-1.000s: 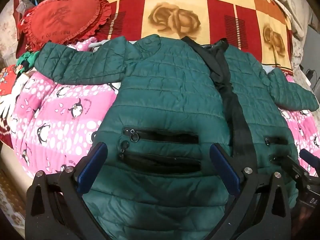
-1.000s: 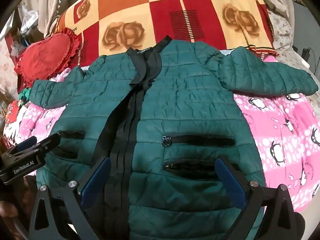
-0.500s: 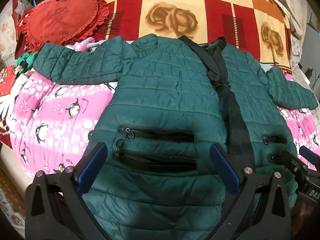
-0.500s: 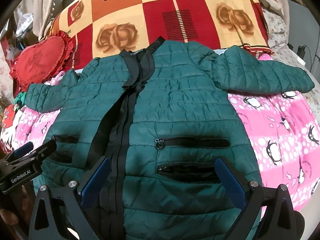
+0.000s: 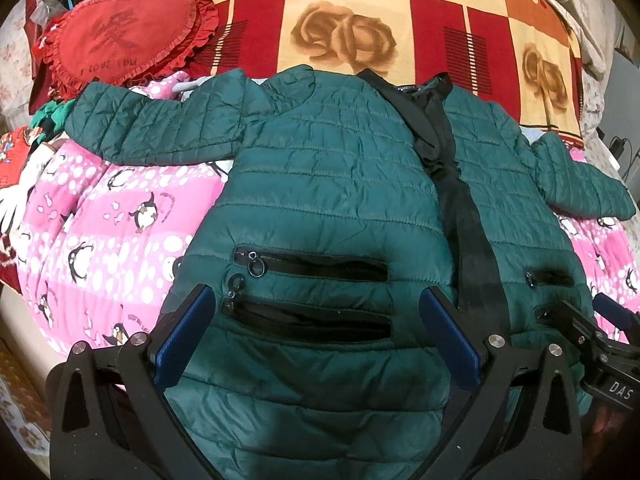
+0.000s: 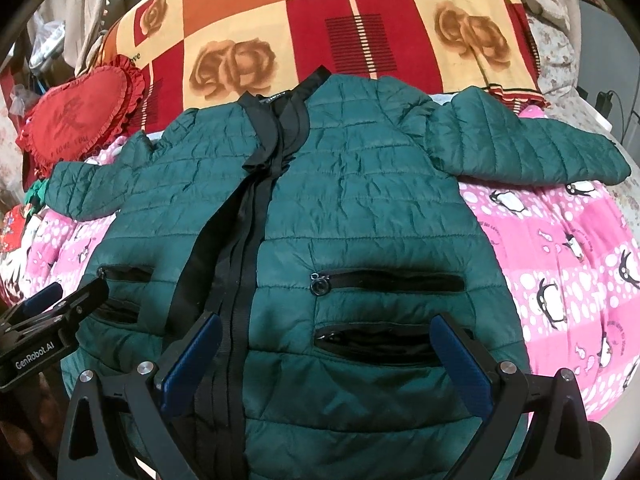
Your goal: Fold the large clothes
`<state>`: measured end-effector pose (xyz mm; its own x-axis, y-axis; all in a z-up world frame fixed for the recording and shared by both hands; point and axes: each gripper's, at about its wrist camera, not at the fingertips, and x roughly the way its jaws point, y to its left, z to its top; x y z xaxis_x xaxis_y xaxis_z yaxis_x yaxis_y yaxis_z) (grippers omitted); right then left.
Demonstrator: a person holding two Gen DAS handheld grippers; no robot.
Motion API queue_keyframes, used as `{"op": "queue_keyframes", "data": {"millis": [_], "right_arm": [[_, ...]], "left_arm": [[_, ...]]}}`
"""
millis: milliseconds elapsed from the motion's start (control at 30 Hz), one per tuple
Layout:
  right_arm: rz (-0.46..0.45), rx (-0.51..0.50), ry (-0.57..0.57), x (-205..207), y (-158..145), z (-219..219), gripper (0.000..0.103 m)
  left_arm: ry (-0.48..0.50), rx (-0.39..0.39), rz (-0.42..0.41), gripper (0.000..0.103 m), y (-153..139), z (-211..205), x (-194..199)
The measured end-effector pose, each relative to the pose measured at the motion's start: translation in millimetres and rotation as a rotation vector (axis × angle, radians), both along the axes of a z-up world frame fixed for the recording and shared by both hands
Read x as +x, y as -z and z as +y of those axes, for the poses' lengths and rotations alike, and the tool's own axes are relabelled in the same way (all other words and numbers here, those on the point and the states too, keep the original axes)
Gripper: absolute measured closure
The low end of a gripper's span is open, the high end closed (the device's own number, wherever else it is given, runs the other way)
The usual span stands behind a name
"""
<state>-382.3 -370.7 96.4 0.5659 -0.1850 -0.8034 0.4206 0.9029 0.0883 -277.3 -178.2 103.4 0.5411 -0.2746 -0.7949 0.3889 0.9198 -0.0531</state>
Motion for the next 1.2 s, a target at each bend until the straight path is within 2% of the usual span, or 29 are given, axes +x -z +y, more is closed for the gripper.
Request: {"op": "queue_keyframes", "data": {"millis": [1200], "right_arm": [[0.01, -0.001, 0.001, 7.5, 3.9, 1.9, 0.0]], "left_arm": [[0.005, -0.008, 0.015, 0.001, 8.6, -2.7, -3.6]]}}
